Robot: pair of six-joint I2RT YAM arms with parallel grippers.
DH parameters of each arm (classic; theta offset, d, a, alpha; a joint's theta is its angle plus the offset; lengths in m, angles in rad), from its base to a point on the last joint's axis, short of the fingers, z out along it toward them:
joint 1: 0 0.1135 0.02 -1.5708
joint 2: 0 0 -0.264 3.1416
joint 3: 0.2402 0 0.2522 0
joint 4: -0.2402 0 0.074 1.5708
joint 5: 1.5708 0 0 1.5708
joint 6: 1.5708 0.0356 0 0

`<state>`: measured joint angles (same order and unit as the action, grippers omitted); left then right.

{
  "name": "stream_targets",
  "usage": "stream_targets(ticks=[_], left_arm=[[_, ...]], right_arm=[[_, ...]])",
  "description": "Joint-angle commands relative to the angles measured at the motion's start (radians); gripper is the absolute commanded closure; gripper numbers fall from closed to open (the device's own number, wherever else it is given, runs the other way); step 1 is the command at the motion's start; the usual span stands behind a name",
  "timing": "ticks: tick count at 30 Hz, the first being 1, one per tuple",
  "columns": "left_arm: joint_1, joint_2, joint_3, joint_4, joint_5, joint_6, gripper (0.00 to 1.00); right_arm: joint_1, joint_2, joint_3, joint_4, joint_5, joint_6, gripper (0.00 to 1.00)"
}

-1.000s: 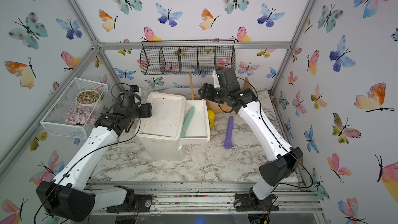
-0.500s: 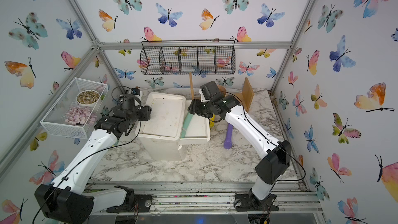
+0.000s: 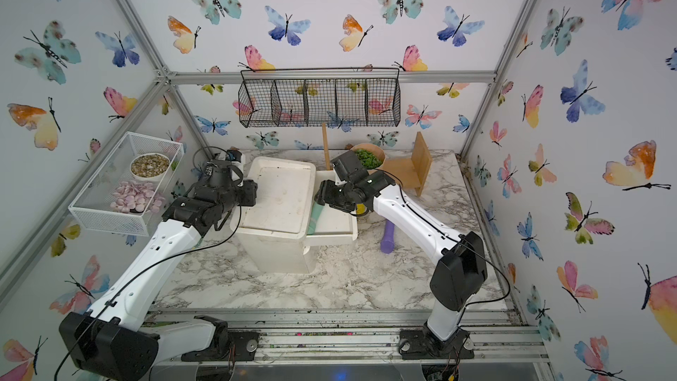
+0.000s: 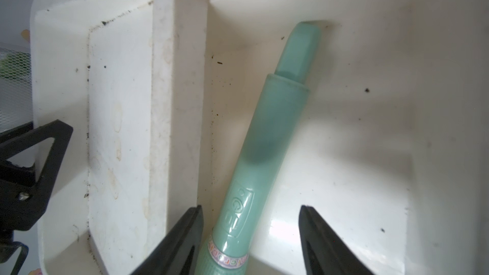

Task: Take the microphone out of the drawer
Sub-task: Pick up the microphone from the drawer.

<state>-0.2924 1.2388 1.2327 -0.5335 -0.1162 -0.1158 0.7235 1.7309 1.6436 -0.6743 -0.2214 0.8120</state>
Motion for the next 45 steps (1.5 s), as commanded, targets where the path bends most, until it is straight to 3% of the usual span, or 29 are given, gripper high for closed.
stream_targets(ticks=[1, 3, 24, 45], left_arm=[[-0.011, 0.016, -0.012, -0.022, -0.030, -0.001, 0.71], [-0.015, 0.019, -0.010, -0.022, -0.029, -0.001, 0.76], [-0.053, 0.055, -0.007, -0.012, -0.010, -0.030, 0.91], [-0.052, 0.039, -0.009, 0.004, -0.036, -0.035, 0.91]], right_arm=[[0.007, 0.020, -0.011, 0.026, -0.001, 0.018, 0.36], [0.008, 0.027, -0.010, 0.030, -0.002, 0.019, 0.36], [0.024, 0.164, 0.088, -0.032, 0.097, 0.094, 0.38], [0.027, 0.137, -0.016, 0.099, 0.128, 0.150, 0.65]])
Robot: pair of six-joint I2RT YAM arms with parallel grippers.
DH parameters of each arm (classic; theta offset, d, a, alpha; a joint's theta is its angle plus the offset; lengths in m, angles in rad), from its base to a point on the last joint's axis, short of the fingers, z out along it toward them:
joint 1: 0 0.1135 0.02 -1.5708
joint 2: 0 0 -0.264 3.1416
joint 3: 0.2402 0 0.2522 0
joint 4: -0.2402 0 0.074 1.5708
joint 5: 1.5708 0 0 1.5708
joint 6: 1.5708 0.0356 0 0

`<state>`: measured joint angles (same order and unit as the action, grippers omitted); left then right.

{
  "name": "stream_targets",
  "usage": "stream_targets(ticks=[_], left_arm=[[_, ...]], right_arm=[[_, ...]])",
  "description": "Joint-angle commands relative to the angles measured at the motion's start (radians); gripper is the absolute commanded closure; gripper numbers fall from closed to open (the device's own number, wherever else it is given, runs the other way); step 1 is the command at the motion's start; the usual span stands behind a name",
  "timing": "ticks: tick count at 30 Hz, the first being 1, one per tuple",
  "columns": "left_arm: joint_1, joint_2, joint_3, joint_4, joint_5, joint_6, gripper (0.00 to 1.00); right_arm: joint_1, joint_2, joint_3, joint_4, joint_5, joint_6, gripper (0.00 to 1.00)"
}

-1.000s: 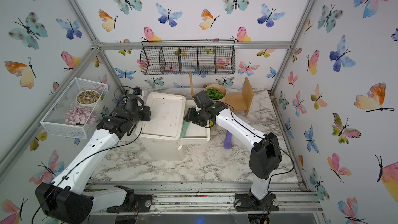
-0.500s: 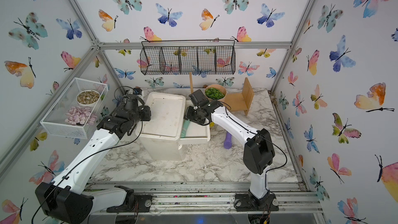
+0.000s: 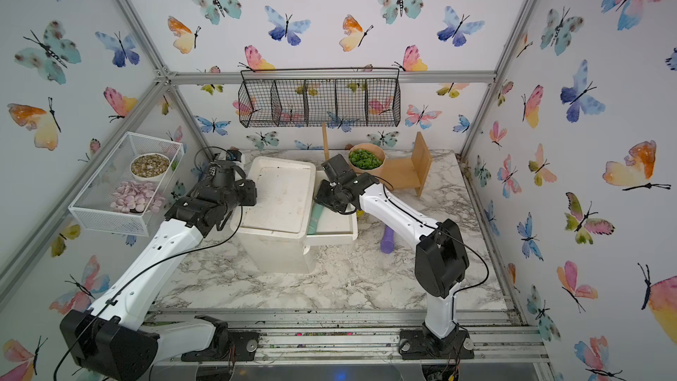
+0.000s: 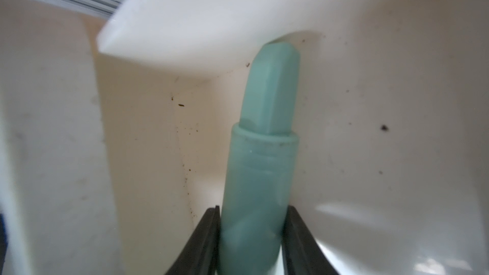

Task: Take the microphone out of the drawer
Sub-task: Pick up the microphone from the drawer.

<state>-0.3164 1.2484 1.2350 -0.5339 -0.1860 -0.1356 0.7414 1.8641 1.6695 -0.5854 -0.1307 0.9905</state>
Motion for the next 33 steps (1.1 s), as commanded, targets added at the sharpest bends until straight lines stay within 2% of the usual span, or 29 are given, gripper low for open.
stream_targets(ticks=[1, 19, 24, 33], left_arm=[[-0.028, 0.029, -0.012, 0.004, 0.031, -0.015, 0.91], [-0.029, 0.033, -0.005, -0.011, 0.002, -0.008, 0.94], [-0.029, 0.038, 0.003, -0.027, -0.003, -0.005, 1.00], [-0.028, 0.045, 0.015, -0.055, -0.007, -0.011, 1.00]], right_arm=[[0.009, -0.007, -0.049, 0.021, 0.044, -0.029, 0.66], [0.009, -0.150, -0.090, 0.116, 0.183, -0.125, 0.73], [0.009, -0.194, -0.093, 0.135, 0.234, -0.171, 0.75], [0.009, -0.274, -0.075, 0.167, 0.330, -0.275, 0.76]])
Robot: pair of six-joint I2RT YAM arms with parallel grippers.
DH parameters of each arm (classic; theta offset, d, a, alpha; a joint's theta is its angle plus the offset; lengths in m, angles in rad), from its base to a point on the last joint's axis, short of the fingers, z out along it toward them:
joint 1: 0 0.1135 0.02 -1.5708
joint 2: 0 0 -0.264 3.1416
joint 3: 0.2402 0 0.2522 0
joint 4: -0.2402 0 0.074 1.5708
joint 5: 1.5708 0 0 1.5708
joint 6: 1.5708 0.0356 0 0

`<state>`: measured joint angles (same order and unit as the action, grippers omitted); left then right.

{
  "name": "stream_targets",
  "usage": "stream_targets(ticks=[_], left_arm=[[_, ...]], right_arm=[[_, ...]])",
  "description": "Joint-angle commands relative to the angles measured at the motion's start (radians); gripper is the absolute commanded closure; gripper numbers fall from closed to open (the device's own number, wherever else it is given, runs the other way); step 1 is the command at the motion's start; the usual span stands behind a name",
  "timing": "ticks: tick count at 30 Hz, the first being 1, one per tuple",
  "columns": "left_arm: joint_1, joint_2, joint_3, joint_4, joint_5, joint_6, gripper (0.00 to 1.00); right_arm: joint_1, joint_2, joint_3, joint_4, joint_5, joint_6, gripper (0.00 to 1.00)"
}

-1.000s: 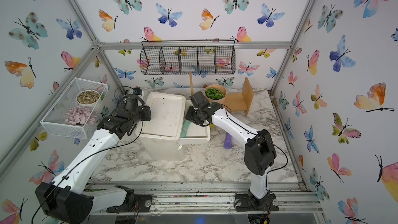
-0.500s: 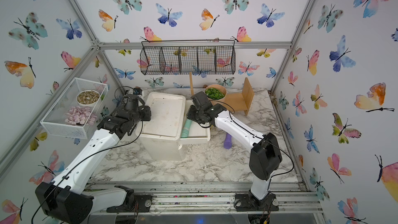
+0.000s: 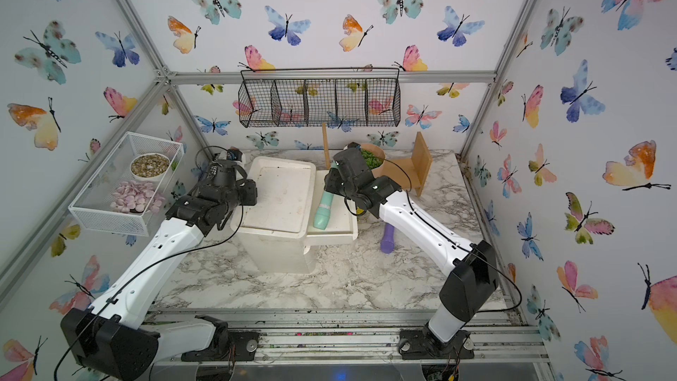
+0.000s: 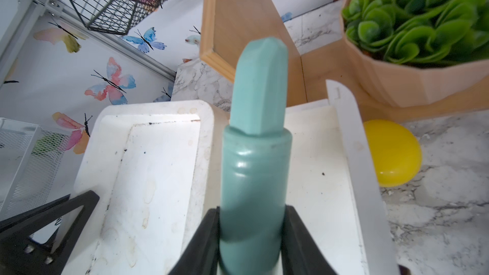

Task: Take the microphone out of the drawer
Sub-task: Pick up the microphone from the drawer, then place the microphone at the center of the board.

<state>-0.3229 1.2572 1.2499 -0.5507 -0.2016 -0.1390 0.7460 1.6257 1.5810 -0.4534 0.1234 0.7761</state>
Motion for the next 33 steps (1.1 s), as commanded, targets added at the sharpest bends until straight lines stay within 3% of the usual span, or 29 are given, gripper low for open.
stream_targets(ticks=[1, 15, 24, 29, 33], left_arm=[[-0.022, 0.037, 0.000, -0.038, 0.008, -0.010, 1.00], [-0.022, 0.039, 0.000, -0.054, -0.017, -0.004, 1.00], [-0.022, 0.021, -0.013, -0.029, -0.015, -0.023, 1.00], [-0.022, 0.011, -0.027, -0.016, -0.012, -0.021, 1.00], [-0.021, 0.008, -0.033, -0.017, -0.004, -0.021, 1.00]], right_arm=[[0.004, -0.043, 0.020, 0.037, 0.092, -0.074, 0.76], [-0.006, -0.134, 0.109, -0.009, 0.340, -0.326, 0.77], [-0.075, -0.169, 0.088, -0.021, 0.458, -0.438, 0.78], [-0.179, -0.200, 0.006, -0.030, 0.394, -0.406, 0.78], [-0.363, -0.229, -0.127, 0.001, 0.132, -0.330, 0.78]])
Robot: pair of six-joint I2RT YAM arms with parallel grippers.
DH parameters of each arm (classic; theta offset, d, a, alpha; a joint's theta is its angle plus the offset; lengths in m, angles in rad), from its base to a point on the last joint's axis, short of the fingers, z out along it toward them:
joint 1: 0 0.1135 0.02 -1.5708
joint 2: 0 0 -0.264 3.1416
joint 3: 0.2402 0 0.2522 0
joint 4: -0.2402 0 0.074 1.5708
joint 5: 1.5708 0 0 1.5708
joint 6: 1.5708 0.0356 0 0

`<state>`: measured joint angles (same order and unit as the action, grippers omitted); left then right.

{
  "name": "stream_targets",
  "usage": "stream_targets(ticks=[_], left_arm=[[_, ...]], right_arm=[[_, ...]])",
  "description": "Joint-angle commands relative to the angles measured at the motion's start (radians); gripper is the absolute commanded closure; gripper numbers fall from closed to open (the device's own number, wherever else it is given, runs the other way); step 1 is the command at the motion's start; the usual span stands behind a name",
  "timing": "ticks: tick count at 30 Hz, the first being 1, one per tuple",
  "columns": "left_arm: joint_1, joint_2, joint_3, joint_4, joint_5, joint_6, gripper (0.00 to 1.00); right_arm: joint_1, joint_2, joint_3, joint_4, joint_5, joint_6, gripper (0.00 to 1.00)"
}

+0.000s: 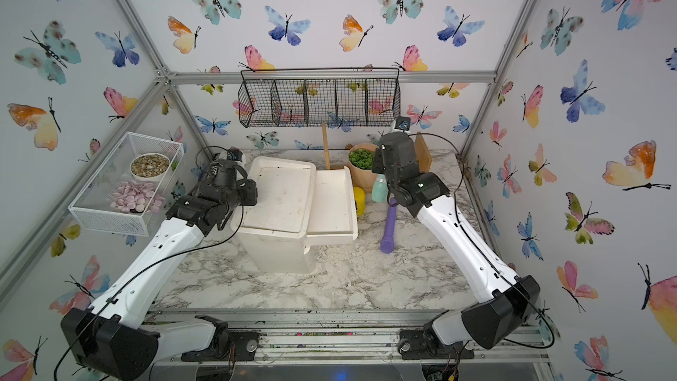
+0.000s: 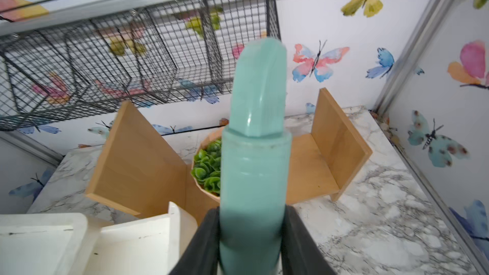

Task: Take the microphone out of the drawer
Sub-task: Place the microphone at the center of the board.

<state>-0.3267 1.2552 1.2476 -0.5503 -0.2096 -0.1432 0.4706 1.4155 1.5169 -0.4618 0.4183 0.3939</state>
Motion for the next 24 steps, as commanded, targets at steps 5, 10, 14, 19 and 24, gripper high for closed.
stream_targets(ticks=[5, 10, 14, 19, 24], left_arm=[[-0.017, 0.007, -0.028, -0.021, 0.012, -0.025, 1.00], [-0.018, 0.003, -0.024, -0.021, -0.005, -0.033, 1.00], [-0.018, 0.005, -0.027, -0.026, -0.011, -0.039, 1.00], [-0.017, 0.003, -0.023, -0.033, -0.009, -0.047, 1.00], [-0.018, 0.001, -0.013, -0.029, -0.008, -0.046, 1.00]], right_arm=[[-0.225, -0.012, -0.188, 0.035, -0.322, 0.063, 0.77], [-0.293, -0.004, -0.305, 0.078, -0.399, 0.038, 0.78], [-0.325, 0.027, -0.354, 0.071, -0.414, -0.044, 0.80], [-0.328, 0.051, -0.402, 0.084, -0.411, -0.112, 0.80], [-0.332, 0.106, -0.417, 0.083, -0.428, -0.152, 0.80]])
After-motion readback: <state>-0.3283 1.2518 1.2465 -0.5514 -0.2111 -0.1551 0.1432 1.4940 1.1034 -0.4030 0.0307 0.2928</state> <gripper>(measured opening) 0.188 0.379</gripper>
